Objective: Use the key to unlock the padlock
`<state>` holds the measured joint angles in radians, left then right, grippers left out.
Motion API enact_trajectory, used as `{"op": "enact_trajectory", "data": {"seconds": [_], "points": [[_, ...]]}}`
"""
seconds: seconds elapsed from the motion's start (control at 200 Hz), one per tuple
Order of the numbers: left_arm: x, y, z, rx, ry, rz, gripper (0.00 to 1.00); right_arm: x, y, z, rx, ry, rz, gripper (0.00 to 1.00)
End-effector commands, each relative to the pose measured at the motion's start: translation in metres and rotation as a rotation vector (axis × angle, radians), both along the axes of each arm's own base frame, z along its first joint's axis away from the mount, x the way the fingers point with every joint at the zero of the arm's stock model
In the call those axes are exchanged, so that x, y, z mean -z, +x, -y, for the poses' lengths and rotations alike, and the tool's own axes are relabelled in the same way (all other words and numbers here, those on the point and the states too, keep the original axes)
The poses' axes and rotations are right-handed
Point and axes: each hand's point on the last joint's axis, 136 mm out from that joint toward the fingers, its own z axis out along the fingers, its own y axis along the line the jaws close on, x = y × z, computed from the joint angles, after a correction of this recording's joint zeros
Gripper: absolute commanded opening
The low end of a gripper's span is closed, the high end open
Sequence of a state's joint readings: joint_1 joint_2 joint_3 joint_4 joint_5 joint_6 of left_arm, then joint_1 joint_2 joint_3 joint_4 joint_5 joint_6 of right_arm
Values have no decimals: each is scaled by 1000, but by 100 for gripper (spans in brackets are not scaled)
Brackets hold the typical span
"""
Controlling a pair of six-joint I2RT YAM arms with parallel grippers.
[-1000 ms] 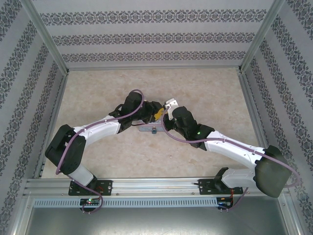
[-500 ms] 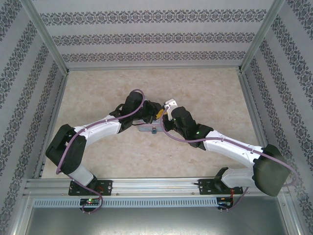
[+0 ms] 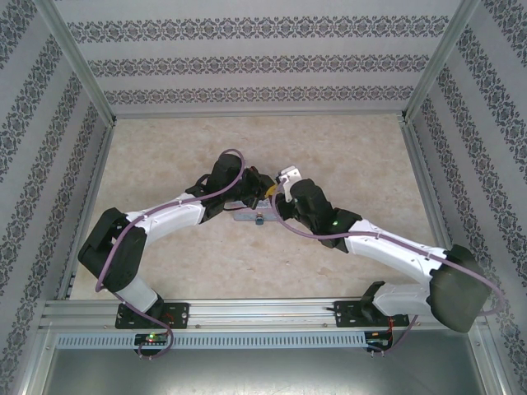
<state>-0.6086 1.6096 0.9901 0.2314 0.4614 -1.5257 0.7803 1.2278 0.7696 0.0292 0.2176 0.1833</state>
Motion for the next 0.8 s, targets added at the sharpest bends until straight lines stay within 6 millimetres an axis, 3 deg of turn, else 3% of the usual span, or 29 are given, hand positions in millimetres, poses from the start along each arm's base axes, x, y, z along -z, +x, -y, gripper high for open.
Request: {"op": "enact_trajectory", "data": {"seconds": [0.0, 0.25, 0.415, 0.555, 0.794], "points": [[-7, 5, -2, 25, 60, 88, 0, -28, 2, 19, 48, 145, 0, 52], [-27, 19, -16, 78, 213, 357, 0, -45, 15, 74, 207, 484, -127, 68], [-51, 22, -22, 124, 304, 585, 0, -37, 29, 88, 303, 622, -249, 91], [-66, 24, -28, 135, 382, 729, 0, -26, 37, 80, 264, 719, -347, 90], [-87, 26, -44, 60, 458, 934, 0, -46, 42, 48, 64, 900, -374, 72]]}}
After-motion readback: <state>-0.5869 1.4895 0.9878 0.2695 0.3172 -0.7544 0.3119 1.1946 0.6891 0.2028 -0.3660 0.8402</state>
